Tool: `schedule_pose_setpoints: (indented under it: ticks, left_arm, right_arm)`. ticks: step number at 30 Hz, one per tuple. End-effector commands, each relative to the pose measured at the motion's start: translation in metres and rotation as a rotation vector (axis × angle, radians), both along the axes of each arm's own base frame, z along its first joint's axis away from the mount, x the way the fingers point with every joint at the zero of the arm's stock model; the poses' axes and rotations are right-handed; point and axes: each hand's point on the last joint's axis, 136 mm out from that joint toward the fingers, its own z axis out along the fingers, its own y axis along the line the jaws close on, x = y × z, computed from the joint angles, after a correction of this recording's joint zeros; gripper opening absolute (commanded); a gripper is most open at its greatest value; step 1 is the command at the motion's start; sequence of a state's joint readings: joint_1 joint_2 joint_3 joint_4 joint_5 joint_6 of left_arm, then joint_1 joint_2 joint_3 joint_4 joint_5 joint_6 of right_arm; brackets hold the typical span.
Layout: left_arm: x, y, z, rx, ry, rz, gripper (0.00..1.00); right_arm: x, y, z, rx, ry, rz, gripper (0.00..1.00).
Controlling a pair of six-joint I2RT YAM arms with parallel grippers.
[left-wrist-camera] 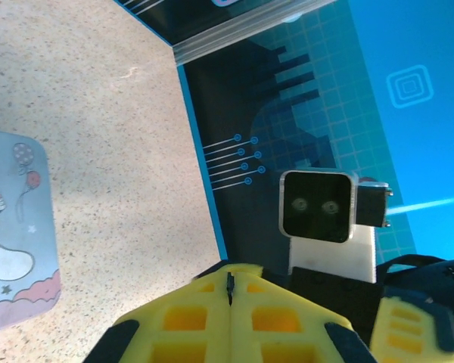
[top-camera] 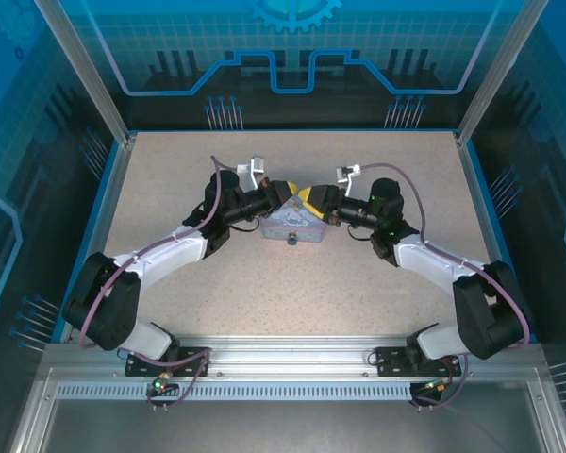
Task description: Unlock a padlock with a key
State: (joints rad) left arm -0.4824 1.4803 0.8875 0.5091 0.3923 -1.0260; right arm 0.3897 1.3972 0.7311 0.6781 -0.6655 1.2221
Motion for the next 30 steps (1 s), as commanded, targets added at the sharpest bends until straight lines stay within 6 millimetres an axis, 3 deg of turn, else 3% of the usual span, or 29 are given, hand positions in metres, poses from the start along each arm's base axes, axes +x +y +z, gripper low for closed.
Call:
schedule_pose_setpoints:
  ticks: [1, 7, 12, 14, 18, 26, 30]
  left_arm:
    - [0.002, 0.012, 0.010, -0.020, -0.004, 0.079, 0.00]
    - [0.004, 0.026, 0.005, -0.045, 0.035, 0.175, 0.00]
    - [0.005, 0.034, 0.004, -0.075, 0.059, 0.237, 0.00]
    - [0.005, 0.035, 0.004, -0.077, 0.059, 0.250, 0.00]
    - [0.006, 0.038, 0.004, -0.083, 0.063, 0.279, 0.00]
    - [0.007, 0.045, 0.002, -0.115, 0.085, 0.348, 0.00]
    - [0.006, 0.045, 0.003, -0.115, 0.081, 0.358, 0.00]
  right_arm:
    - [-0.002, -0.020, -0.001, -0.019, -0.012, -0.049, 0.66]
    - [0.001, -0.029, -0.007, -0.055, -0.003, -0.119, 0.77]
    - [0.009, -0.025, -0.006, -0.060, 0.011, -0.145, 0.95]
    - [0.014, -0.023, -0.005, -0.059, 0.014, -0.154, 0.97]
    - [0.021, -0.013, 0.000, -0.025, 0.004, -0.148, 0.87]
    - [0.028, 0.021, 0.015, 0.010, -0.035, -0.087, 0.48]
    - [0.029, 0.036, 0.015, 0.023, -0.033, -0.058, 0.44]
